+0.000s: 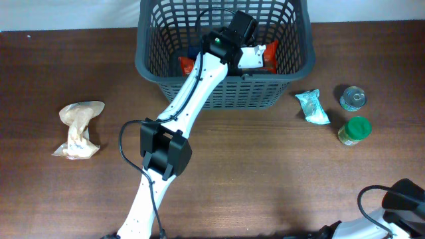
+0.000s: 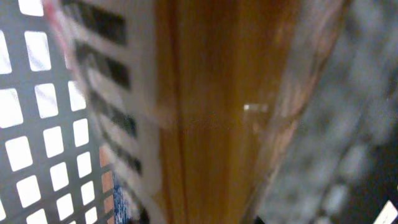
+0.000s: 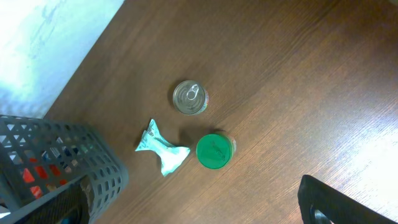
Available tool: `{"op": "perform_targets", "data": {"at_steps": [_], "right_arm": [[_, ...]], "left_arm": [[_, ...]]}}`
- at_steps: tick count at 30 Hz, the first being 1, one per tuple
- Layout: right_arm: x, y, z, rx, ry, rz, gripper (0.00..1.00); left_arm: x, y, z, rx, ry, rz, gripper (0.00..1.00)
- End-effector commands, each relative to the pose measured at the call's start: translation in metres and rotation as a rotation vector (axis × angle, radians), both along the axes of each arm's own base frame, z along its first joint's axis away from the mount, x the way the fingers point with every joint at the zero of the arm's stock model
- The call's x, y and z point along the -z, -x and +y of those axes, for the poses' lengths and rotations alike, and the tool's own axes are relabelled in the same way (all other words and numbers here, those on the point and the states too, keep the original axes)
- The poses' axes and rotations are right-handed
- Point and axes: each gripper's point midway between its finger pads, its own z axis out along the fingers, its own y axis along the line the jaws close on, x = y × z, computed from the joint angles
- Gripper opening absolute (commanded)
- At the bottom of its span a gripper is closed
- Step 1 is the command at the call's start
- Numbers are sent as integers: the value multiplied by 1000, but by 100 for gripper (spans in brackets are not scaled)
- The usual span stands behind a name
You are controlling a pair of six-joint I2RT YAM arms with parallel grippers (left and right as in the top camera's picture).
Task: Pack container
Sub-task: 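Lower the spaghetti packet into the basket and open the left gripper, then grasp the beige bread bag with the left gripper and lift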
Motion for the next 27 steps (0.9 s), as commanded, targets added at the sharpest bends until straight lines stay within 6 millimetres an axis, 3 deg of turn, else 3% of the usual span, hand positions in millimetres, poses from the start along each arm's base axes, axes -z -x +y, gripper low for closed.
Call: {"op": "perform_targets", "data": {"at_steps": [1, 2, 5, 7, 11, 14, 17, 22, 25, 27], "right_arm": [[-1, 1, 3, 0, -13, -5, 99], [-1, 1, 3, 0, -13, -5, 99], [-1, 1, 3, 0, -13, -5, 99], [-1, 1, 3, 0, -13, -5, 99], [-1, 1, 2, 1, -13, -5, 99], [-1, 1, 2, 1, -13, -5, 99], [-1, 1, 2, 1, -13, -4, 99], [-1, 1, 2, 1, -13, -5, 99], [-1, 1, 2, 1, -13, -5, 99], [-1, 1, 2, 1, -13, -5, 99]], "left_arm": [[-42, -4, 5, -37, 37, -85, 70], [-42, -3, 4, -38, 38, -84, 99], [-53, -2, 4, -98, 90, -97, 99], [-73, 0, 5, -114, 124, -124, 99], [-140, 10, 16, -118, 195, -227, 99], [-203, 23, 42, -171, 280, -322, 99], [-255, 40, 89, -281, 357, -390, 99], [-309, 64, 209, -627, 504, -481, 99], [-304, 81, 287, -838, 549, -460, 99], [-275, 95, 341, -1049, 549, -388, 99]]}}
